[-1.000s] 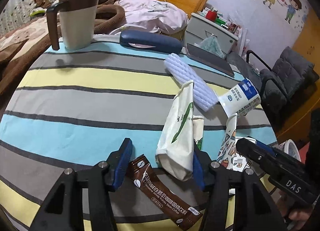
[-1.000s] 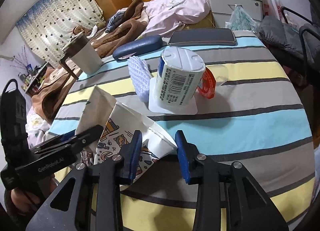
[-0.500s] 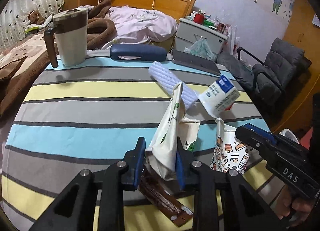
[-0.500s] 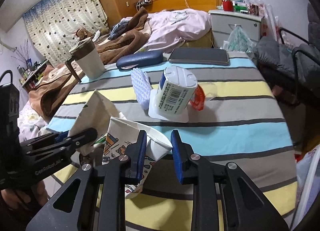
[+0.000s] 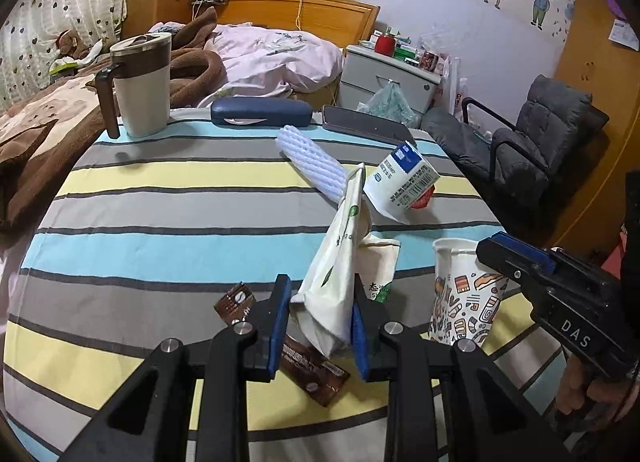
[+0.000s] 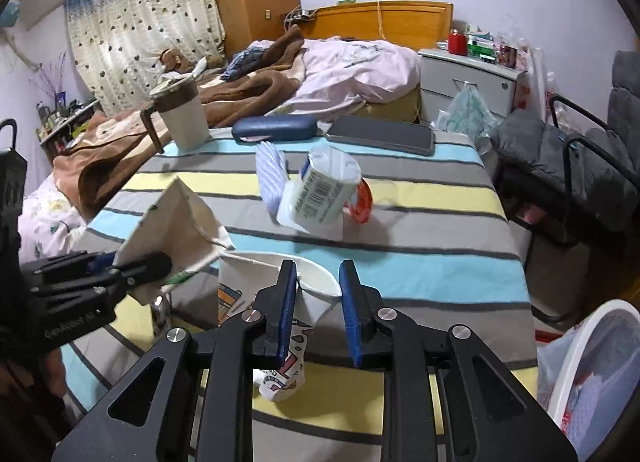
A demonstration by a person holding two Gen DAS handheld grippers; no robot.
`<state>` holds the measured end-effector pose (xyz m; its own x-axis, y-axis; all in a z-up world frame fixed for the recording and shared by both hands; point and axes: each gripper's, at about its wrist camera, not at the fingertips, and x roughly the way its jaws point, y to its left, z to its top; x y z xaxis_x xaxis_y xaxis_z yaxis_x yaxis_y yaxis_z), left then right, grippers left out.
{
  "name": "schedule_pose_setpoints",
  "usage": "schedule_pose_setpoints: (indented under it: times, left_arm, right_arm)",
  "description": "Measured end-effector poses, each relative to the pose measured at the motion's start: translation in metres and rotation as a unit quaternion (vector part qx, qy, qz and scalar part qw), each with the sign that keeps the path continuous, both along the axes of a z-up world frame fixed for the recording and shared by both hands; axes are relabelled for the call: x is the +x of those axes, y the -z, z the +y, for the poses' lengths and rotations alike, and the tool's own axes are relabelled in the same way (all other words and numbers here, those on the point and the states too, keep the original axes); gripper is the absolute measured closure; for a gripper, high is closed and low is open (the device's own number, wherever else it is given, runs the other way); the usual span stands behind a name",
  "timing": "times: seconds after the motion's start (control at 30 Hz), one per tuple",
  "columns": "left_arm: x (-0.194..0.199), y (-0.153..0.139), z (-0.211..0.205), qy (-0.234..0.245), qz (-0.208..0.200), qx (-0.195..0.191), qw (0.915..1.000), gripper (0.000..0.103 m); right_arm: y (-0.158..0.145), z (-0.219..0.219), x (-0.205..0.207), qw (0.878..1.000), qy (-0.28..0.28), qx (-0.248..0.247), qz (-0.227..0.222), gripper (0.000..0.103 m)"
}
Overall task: Collect trash
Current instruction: 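Grasp the white paper bag with the left gripper while the right grasps the printed paper cup, then carry the paper bag and printed cup over the white trash bin with both grippers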
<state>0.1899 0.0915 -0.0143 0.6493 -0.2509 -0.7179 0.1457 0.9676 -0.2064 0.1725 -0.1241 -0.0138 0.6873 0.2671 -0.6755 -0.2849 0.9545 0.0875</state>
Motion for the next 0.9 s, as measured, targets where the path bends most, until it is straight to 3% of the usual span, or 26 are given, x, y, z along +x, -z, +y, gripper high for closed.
schedule_pose_setpoints:
  times: [0.1, 0.17, 0.33, 0.4, 0.47, 0.5, 0.9]
  left_arm:
    - [-0.003, 0.001, -0.002, 0.0, 0.002, 0.002, 1.0, 0.074]
    - [-0.004, 0.001, -0.003, -0.001, 0.004, 0.001, 1.0, 0.074]
    - [-0.006, 0.004, -0.004, -0.002, 0.007, 0.0, 1.0, 0.074]
    - [-0.007, 0.003, -0.005, -0.003, 0.007, -0.002, 1.0, 0.074]
    - [-0.009, 0.004, -0.005, -0.003, 0.008, -0.002, 1.0, 0.074]
    - [-0.009, 0.005, -0.005, -0.002, 0.008, -0.001, 1.0, 0.074]
    - [-0.025, -0.011, -0.022, 0.009, -0.016, 0.013, 0.9997, 0.074]
  right_arm:
    - [0.007, -0.004, 0.002, 0.999, -0.009, 0.025, 0.031, 0.07]
    - [0.012, -0.004, 0.001, 0.998, -0.011, 0.032, 0.044, 0.053]
    - [0.024, 0.004, 0.002, 0.997, -0.014, 0.033, 0.064, 0.05]
    - [0.026, 0.003, 0.004, 0.997, -0.005, 0.036, 0.071, 0.057]
    - [0.029, 0.001, 0.006, 0.996, 0.001, 0.044, 0.083, 0.079]
    - [0.03, 0.001, 0.005, 0.995, 0.002, 0.042, 0.085, 0.081]
    - [0.003, -0.019, -0.02, 0.999, 0.028, 0.034, 0.029, 0.082]
